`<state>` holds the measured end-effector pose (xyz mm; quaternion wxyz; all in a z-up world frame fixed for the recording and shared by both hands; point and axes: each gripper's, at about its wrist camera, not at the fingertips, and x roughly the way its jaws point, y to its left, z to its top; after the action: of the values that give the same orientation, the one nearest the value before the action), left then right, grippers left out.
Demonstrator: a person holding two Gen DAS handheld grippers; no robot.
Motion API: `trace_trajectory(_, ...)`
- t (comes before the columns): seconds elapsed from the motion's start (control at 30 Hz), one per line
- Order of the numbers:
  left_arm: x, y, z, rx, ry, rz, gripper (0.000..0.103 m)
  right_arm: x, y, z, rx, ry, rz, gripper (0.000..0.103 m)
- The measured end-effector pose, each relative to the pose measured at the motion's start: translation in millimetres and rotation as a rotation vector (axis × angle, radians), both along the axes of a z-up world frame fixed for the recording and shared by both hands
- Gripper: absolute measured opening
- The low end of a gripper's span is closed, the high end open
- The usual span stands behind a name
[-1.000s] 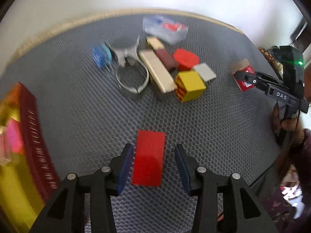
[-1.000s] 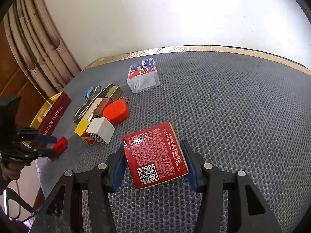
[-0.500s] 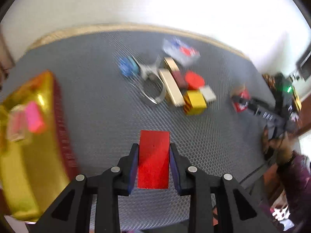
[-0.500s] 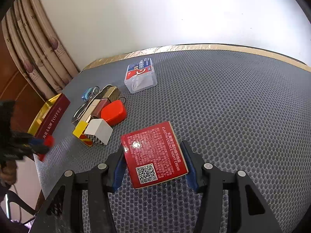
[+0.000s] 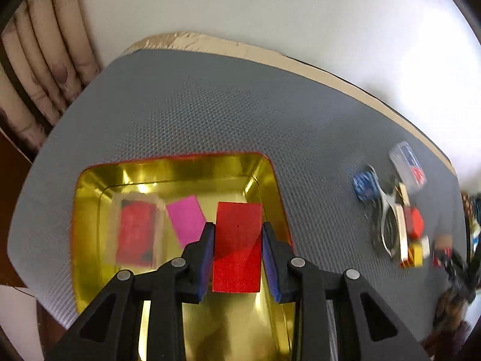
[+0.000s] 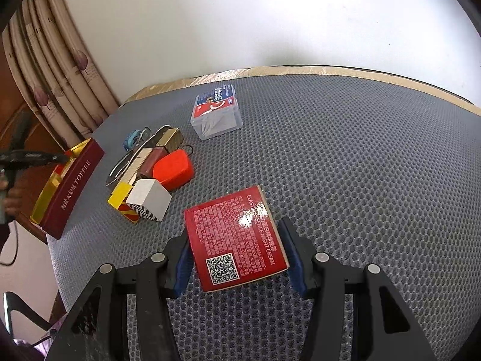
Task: Organize rigid objects
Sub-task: 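Carry the red block into the gold tin and open the left gripper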
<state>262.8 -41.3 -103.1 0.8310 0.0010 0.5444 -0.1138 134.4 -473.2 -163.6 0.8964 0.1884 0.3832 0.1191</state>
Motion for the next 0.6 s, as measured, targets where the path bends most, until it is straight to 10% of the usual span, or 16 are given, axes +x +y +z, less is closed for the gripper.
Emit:
trace_trajectory(0.33,33.2,-4.6,-31.5,-0.059,0.068,0.057,0.034,-0.7,-0.2,-1.1,0.002,0.003,0.001,0.05)
trace_trajectory(0.6,-17.7,22.4,11.5,-0.073,-0.057,0.16,0.036,0.1,1.8,-2.1,-0.016,0.008,0.005,0.05)
